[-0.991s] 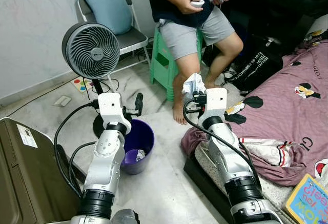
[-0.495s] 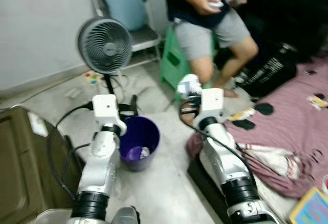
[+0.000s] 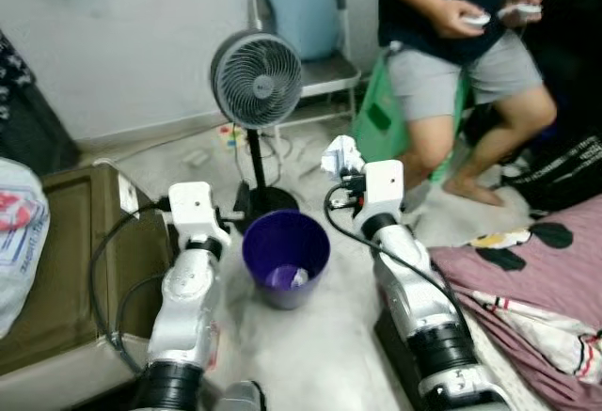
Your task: Clean up the room
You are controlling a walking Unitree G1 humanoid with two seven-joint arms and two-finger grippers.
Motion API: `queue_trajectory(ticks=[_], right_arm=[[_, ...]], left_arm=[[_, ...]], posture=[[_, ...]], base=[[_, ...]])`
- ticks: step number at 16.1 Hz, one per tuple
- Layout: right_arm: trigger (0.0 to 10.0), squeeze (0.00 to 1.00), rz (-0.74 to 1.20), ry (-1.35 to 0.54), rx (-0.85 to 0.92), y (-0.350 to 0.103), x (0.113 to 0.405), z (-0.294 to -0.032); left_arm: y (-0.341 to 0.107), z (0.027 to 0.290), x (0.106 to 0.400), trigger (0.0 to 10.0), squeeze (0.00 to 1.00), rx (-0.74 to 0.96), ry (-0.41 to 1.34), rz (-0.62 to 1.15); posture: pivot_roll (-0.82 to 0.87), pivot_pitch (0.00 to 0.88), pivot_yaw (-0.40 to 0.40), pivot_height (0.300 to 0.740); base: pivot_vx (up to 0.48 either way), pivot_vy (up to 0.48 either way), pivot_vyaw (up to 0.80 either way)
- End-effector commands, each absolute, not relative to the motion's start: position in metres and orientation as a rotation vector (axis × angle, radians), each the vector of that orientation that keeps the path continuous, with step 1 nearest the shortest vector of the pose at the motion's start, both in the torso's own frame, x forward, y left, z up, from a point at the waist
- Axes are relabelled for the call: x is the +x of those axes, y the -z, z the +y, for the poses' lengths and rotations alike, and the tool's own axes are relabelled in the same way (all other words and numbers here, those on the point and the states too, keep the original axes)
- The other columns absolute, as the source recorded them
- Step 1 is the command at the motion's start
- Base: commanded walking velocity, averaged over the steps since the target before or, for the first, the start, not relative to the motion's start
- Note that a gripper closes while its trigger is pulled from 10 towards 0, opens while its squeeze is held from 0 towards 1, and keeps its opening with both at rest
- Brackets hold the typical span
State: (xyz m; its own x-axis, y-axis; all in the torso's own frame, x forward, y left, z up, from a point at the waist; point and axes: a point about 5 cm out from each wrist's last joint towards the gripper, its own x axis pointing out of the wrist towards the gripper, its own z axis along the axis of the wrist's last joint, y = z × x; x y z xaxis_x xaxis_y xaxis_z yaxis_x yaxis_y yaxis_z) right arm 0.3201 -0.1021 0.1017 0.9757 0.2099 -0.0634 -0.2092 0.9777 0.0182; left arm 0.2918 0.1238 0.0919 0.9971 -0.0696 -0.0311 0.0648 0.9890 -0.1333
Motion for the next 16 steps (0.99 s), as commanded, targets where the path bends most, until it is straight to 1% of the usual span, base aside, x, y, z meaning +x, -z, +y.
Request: queue_trajectory(ticks=[1, 11, 16], right_arm=[[10.0, 0.00, 0.058, -0.218, 0.026, -0.1052, 0.3218, -0.0986], [10.0, 0.00, 0.066, -0.217, 0.031, -0.1044, 0.3227, -0.0993], [10.0, 0.00, 0.069, -0.215, 0.025, -0.1041, 0.3230, -0.1001]], left_arm=[[-0.0951, 0.1276, 0.2927, 10.0, 0.00, -0.121, 0.058, 0.025], [-0.0988, 0.1246, 0.2908, 10.0, 0.00, -0.168, 0.115, 0.001], [-0.0993, 0.1241, 0.2911, 10.0, 0.00, -0.177, 0.126, -0.002]], posture=[[0.06, 0.000, -0.011, 0.740], [0.06, 0.000, -0.017, 0.740], [0.06, 0.000, -0.016, 0.740]], base=[[0.000, 0.000, 0.00], [0.000, 0.000, 0.00], [0.308, 0.000, 0.00]])
